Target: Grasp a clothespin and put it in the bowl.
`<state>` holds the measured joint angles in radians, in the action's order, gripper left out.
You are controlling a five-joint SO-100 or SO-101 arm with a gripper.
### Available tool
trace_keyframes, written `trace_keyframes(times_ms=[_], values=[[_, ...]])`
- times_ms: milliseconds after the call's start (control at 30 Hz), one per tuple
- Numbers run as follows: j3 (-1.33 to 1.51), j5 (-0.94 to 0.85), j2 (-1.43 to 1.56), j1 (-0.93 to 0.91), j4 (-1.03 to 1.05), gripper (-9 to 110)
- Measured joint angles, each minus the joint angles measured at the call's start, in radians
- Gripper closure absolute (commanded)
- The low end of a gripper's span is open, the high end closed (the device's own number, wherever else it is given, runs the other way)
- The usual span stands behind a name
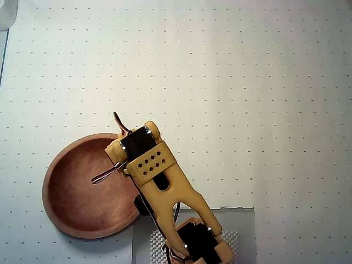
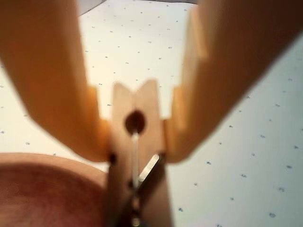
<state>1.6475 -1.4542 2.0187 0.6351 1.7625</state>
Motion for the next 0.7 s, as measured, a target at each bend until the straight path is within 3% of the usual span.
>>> trace_keyframes(times_ms=[700], values=[[0.0, -0.002, -0.249, 0.204, -0.005, 104]])
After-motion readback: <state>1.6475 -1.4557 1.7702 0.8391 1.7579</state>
